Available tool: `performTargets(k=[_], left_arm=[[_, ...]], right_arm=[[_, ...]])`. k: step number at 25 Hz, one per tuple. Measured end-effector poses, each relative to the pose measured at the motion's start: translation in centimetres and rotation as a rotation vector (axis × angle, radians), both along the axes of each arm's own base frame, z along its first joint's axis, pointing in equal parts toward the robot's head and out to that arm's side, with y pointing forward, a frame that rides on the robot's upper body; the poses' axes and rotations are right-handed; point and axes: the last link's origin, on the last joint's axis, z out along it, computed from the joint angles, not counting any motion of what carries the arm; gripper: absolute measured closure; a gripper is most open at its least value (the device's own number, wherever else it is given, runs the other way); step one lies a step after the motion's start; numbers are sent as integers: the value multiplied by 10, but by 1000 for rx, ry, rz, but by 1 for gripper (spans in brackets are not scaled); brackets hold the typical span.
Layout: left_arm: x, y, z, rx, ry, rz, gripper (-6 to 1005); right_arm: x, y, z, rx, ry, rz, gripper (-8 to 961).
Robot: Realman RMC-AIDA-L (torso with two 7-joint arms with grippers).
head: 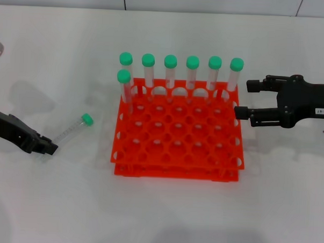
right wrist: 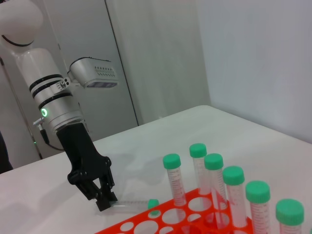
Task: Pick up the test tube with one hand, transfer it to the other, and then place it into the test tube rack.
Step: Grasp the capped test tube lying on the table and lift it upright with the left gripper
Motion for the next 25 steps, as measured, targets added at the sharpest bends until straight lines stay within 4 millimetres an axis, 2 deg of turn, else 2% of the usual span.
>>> performTargets(k=[11, 15, 17, 19, 20, 25], left_arm=[[1, -1, 0, -3, -16, 9, 814], [4, 0, 8, 27, -62, 5, 814], [3, 1, 18, 78, -93, 3, 814], [0, 1, 41, 177, -151, -17, 814], [0, 1, 41, 177, -151, -17, 814], [5, -3, 89, 434, -321, -117, 814]], right_arm=[[0, 0, 1, 4, 2, -2, 157], [1, 0, 2, 8, 3, -6, 157], [2, 0, 2, 9, 6, -8, 157], [1, 0, 3, 13, 13, -9, 157], [1, 0, 3, 15, 16, -10, 157], [2, 0, 5, 23, 23, -14, 157]])
